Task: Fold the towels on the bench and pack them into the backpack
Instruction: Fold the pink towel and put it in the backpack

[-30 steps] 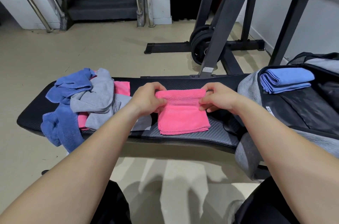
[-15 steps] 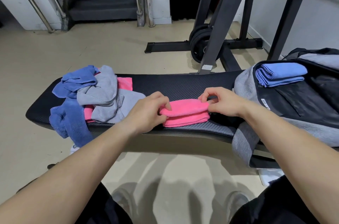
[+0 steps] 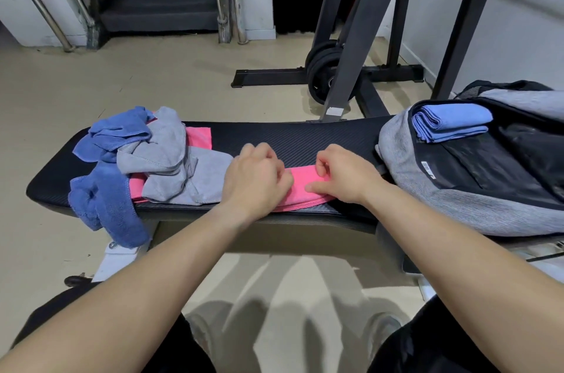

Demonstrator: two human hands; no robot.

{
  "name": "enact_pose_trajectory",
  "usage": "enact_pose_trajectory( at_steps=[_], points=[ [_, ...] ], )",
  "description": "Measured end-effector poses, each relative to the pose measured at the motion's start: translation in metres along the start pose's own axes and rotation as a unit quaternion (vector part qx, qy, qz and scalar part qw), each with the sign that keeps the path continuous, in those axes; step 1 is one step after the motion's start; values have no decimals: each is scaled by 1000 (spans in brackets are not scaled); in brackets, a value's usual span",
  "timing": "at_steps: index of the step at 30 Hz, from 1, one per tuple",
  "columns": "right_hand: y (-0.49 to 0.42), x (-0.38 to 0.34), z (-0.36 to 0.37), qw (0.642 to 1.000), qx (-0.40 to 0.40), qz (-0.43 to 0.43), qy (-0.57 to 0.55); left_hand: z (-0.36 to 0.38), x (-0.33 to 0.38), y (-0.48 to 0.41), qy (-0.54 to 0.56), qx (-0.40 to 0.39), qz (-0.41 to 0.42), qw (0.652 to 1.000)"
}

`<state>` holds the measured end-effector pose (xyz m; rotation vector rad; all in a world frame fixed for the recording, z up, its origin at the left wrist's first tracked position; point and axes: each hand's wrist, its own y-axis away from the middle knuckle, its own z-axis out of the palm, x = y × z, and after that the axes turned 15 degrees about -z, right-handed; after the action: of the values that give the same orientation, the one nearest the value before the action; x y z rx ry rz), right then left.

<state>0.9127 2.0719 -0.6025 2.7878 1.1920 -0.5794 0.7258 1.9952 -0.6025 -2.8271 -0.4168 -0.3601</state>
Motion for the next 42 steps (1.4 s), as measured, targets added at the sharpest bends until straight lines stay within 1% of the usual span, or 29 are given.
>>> enact_pose_trajectory(
  at_steps=[1, 3, 4, 6, 7, 9, 11, 12, 14, 16, 21, 23, 27, 32, 35, 38, 40, 42],
  points=[
    [0, -4, -1, 1000, -5, 16, 19, 7, 7, -3, 10, -4, -26, 1000],
    [0, -9, -1, 998, -14, 39, 48, 26, 17, -7, 3, -54, -57, 997],
    [-1, -11, -1, 997, -23, 48, 53, 36, 18, -8, -16, -77, -61, 995],
    [-1, -14, 0, 997, -35, 59, 28, 50, 14, -7, -57, -98, -57, 992],
    [-2, -15, 1, 998, -32, 56, 5, 52, 11, -6, -70, -104, -51, 991],
    [-6, -20, 5, 999, 0, 34, -24, 53, 8, -6, -73, -117, -46, 989],
    [-13, -22, 15, 999, 29, 25, -26, 51, 8, -5, -71, -129, -49, 988],
    [-17, -21, 22, 999, 26, 20, -9, 50, 9, -5, -71, -133, -53, 987],
    [-20, -16, 36, 999, -19, 12, 49, 50, 9, -5, -76, -142, -63, 985],
    [-16, -9, 43, 995, -54, 21, 83, 51, 9, -6, -86, -147, -71, 983],
    [-21, -2, 44, 989, -94, 39, 111, 52, 14, -12, -114, -182, -86, 973],
    [-20, -3, 45, 988, -101, 42, 111, 51, 14, -11, -114, -178, -81, 974],
    [-10, -4, 49, 991, -77, 41, 106, 53, 8, -2, -104, -152, -64, 981],
    [-12, -4, 46, 991, -86, 39, 99, 52, 8, -4, -87, -161, -53, 982],
    [-7, -5, 40, 995, -81, 20, 56, 50, 3, -2, -52, -152, -39, 986],
    [4, -4, 30, 994, -104, -12, 30, 42, -7, 4, -23, -172, -17, 985],
    [11, -2, 19, 993, -113, -24, 23, 32, -10, 5, -36, -166, -9, 985],
    [13, -4, 7, 993, -113, -22, 21, 21, -6, 6, -70, -134, 1, 989]
  ],
)
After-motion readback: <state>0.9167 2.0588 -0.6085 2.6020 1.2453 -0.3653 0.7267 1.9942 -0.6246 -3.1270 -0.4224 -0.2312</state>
